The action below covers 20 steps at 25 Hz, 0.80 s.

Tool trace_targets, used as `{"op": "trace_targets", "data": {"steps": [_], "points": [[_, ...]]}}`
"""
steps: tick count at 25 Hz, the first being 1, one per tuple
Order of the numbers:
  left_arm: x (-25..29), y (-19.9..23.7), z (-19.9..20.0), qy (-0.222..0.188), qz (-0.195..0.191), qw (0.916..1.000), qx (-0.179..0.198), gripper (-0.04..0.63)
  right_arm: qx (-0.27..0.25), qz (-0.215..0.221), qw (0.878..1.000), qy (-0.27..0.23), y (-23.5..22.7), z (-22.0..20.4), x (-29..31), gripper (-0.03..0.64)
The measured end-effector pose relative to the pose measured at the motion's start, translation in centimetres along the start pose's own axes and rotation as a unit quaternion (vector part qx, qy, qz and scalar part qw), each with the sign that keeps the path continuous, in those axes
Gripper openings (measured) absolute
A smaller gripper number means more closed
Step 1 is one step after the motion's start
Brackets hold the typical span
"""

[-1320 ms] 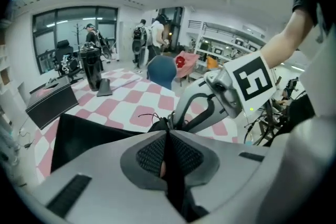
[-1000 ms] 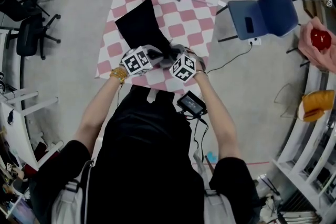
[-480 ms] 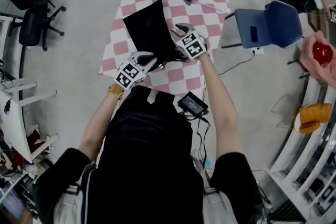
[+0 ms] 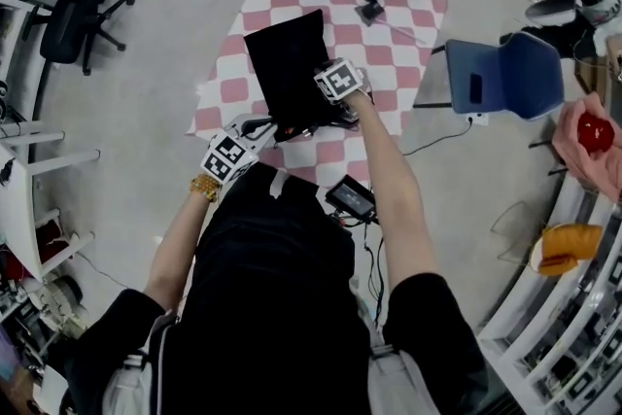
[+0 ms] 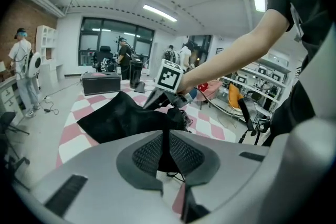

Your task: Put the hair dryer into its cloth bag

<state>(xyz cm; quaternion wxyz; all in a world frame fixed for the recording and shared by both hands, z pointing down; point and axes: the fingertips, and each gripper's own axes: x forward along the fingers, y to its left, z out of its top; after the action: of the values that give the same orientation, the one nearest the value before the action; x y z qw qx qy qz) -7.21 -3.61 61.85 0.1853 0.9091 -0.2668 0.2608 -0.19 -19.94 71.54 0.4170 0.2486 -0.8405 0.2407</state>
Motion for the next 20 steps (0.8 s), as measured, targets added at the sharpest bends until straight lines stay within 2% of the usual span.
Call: {"op": "trace_targets", "data": {"steps": [3,5,8,10,11,13,14,15,18,20], "points": [[-0.1,1.1,-1.0,0.002,0.009,0.9998,-0.017,0.031,-0.036,-0.002,0.999,0.037,0.2,-2.3,-0.1,0.018],[0.1,1.5,-1.3,0.006,0.011,0.9997,-0.023,0.031,-0.031,0.010,0.998,0.048,0.2,-3.5,-0.5,0.018],[0.8,1.3,-0.9,0.011,0.004,0.9998,-0.018,0.031,0.018,0.067,0.997,0.026,0.9,-3.9,-1.6,0.020],[1.5,1.1,-0.4,0.010,0.000,0.9999,-0.012,0.031,0.094,0.091,0.991,-0.038,-0.1,-2.1,-2.7,0.029],[1.8,1.1,-0.2,0.010,-0.003,0.9999,-0.011,0.031,0.141,0.102,0.982,-0.075,-0.8,-0.8,-3.1,0.062],[2.4,1.2,-0.1,0.011,-0.005,0.9998,-0.012,0.031,0.218,0.128,0.960,-0.122,-1.7,1.6,-3.4,0.237],[2.5,1.2,0.0,0.012,-0.006,0.9998,-0.014,0.031,0.235,0.133,0.954,-0.127,-1.8,2.4,-3.2,0.253],[2.6,1.1,0.0,0.012,-0.008,0.9998,-0.015,0.031,0.239,0.130,0.954,-0.123,-1.7,2.9,-2.6,0.253],[2.8,1.2,-0.1,0.013,-0.009,0.9997,-0.021,0.031,0.221,0.100,0.966,-0.089,-1.5,3.4,-0.3,0.253],[2.8,1.5,-0.1,0.013,-0.006,0.9996,-0.024,0.032,0.222,0.087,0.968,-0.075,-1.4,3.5,0.9,0.252]]}}
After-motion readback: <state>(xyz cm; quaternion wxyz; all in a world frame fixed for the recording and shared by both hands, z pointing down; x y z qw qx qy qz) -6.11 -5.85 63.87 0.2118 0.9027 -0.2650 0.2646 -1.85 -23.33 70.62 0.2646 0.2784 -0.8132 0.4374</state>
